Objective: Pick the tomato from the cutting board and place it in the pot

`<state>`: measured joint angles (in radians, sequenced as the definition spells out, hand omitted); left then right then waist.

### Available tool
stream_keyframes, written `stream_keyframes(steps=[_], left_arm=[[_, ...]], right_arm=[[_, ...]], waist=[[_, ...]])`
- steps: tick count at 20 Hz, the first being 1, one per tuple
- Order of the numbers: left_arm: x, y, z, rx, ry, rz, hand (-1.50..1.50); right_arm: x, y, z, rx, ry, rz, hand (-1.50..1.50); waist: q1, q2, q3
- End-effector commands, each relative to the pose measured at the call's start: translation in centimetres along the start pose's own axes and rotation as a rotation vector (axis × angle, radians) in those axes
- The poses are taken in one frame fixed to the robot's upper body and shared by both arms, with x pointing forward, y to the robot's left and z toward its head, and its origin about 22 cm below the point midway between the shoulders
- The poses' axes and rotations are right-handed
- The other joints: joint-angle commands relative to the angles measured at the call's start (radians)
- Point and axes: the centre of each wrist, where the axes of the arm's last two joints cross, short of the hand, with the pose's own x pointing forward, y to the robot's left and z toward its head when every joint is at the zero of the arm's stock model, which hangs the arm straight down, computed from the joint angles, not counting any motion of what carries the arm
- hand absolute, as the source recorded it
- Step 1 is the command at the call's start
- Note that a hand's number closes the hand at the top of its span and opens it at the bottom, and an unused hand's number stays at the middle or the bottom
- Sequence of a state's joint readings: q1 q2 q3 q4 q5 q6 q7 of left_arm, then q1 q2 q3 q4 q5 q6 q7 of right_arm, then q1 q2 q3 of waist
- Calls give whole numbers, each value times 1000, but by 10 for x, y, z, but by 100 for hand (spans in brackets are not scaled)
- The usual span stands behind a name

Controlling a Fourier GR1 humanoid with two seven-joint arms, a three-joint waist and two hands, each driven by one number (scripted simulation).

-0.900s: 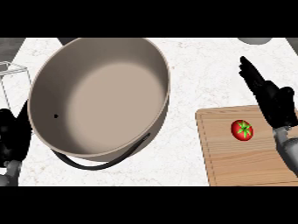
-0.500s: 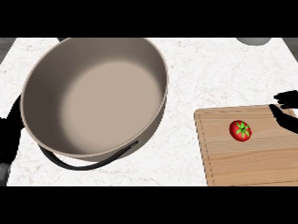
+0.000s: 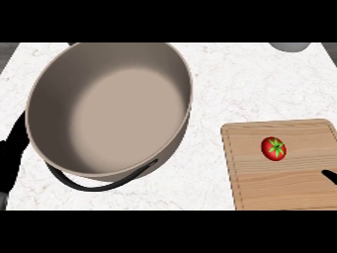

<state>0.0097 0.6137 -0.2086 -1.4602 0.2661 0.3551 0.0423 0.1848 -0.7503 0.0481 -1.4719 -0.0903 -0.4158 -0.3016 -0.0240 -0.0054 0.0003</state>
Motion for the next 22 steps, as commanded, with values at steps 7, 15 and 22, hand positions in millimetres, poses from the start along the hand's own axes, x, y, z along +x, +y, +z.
stream_keyframes(steps=[7,15,22], left_arm=[[1,-5,7,-37,-13,5,0],[16,-9,-7,-65,-44,-17,0],[12,-9,-1,-44,-46,-6,0]], right_arm=[[68,-31,-30,269,101,154,-150],[100,-13,-59,596,285,422,-150],[126,18,-87,793,371,438,-150]], waist=[[31,4,-2],[73,14,-2],[51,9,-1]])
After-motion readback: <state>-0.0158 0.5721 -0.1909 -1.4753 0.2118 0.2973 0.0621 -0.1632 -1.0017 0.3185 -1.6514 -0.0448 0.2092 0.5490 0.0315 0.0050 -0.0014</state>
